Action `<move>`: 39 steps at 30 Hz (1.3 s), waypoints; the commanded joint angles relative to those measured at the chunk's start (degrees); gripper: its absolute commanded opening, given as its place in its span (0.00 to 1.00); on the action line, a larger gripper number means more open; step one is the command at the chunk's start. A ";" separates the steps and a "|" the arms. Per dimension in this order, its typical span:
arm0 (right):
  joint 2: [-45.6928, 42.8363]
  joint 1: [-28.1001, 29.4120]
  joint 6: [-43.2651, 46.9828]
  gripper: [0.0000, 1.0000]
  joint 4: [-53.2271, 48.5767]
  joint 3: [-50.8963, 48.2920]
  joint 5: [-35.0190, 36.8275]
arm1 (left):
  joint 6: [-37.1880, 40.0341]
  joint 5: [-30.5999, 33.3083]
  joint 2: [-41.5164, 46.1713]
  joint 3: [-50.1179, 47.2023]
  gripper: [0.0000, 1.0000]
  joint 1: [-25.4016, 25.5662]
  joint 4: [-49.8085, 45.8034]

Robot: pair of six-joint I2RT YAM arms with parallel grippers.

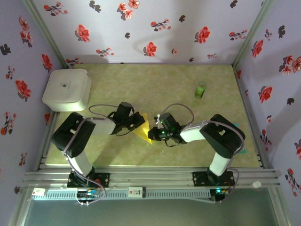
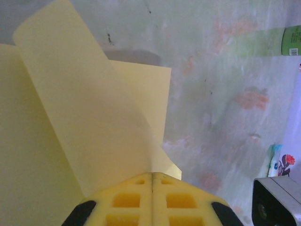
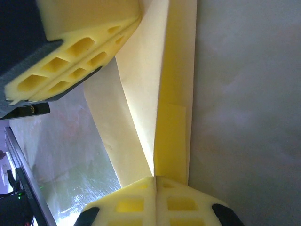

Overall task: Fold a paper plane with a square sheet of paper (pick it up from the middle)
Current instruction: Fourth fold the wing at the center of the table.

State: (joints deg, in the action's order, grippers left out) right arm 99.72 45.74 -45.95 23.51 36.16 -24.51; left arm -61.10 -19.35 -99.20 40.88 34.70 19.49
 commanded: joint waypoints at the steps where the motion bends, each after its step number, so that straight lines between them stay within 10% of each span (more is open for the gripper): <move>1: 4.20 0.20 -0.46 0.04 -3.57 0.14 2.91 | 0.26 -0.14 -1.20 1.43 0.01 -0.51 -0.33; 39: 6.10 -0.40 -1.73 0.05 -5.83 1.80 1.47 | 0.54 1.07 -4.41 1.87 0.01 -0.51 -2.44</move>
State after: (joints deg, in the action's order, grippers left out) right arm 100.73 44.60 -47.22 20.93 37.91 -27.42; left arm -61.08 -19.51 -102.43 42.61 34.59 19.25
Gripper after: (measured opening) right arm 0.053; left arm 0.048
